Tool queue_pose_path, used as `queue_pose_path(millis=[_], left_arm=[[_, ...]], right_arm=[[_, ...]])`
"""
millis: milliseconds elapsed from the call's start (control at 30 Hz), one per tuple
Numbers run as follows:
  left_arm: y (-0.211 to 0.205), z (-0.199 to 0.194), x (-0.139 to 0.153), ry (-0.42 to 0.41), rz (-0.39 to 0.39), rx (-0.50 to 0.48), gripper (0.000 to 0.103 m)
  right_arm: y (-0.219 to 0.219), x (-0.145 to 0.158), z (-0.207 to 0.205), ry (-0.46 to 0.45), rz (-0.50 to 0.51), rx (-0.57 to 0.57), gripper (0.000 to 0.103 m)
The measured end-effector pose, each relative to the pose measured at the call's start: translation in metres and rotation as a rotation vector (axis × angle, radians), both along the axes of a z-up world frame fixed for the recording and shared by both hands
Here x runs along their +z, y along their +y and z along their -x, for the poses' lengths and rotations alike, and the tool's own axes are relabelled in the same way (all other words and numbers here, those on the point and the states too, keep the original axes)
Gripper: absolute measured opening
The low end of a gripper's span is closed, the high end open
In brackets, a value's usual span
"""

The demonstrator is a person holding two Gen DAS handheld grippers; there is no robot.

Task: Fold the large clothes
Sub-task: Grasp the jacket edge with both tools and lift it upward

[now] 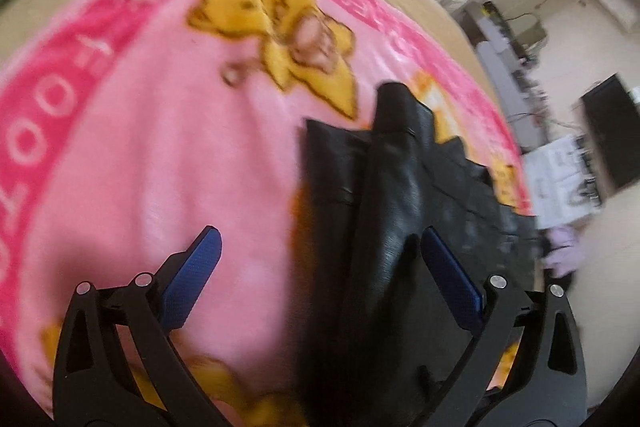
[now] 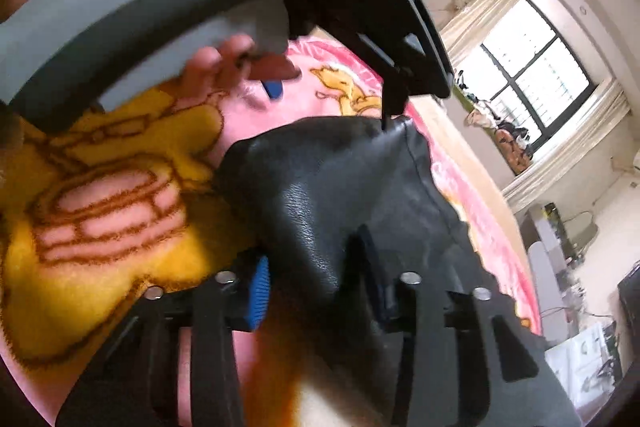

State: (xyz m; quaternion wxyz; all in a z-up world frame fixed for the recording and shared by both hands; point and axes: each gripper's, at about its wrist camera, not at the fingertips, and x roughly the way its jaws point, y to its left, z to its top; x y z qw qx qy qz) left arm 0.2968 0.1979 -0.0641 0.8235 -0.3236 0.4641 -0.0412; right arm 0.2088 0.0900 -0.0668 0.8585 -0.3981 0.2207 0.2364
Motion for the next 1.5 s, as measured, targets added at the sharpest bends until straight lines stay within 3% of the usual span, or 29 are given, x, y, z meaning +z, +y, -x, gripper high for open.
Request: queue_pose_path(millis=[133, 200, 300, 433, 733, 933, 1133, 1500], left_arm=[[-0.011, -0.004, -0.011, 0.036, 0.032, -0.029, 0.093], [-0.011, -0.004, -0.017, 0.059, 0.094, -0.019, 0.087], [-0.015, -0.003, -0.015, 0.032, 0.165, -0.033, 0.065], [-0.025, -0.002, -0.005, -0.006, 0.166, -0.054, 0.045], [-0.05, 0.006, 0.043, -0.146, 0.124, -0.054, 0.04], [-0.101, 0.015, 0.1, -0.254, 0.011, -0.073, 0.04], [-0.163, 0.015, 0.145, -0.308, -0.091, -0.142, 0.044], [-0.257, 0.013, 0.168, -0.344, -0.217, -0.252, 0.049]], right_arm=[[-0.01, 0.012, 0.003, -0.013, -0.034, -0.003, 0.027], [-0.014, 0.017, 0.006, -0.022, -0.037, 0.0, 0.027], [-0.017, 0.02, 0.004, -0.019, -0.045, 0.006, 0.026], [-0.021, 0.023, 0.008, -0.019, -0.08, -0.001, 0.025], [-0.053, 0.062, 0.017, -0.076, -0.237, -0.057, 0.02], [-0.09, 0.092, 0.03, -0.136, -0.323, -0.105, 0.018], [-0.143, 0.12, 0.041, -0.181, -0.388, -0.182, 0.017], [-0.214, 0.121, 0.057, -0.176, -0.51, -0.305, 0.016]])
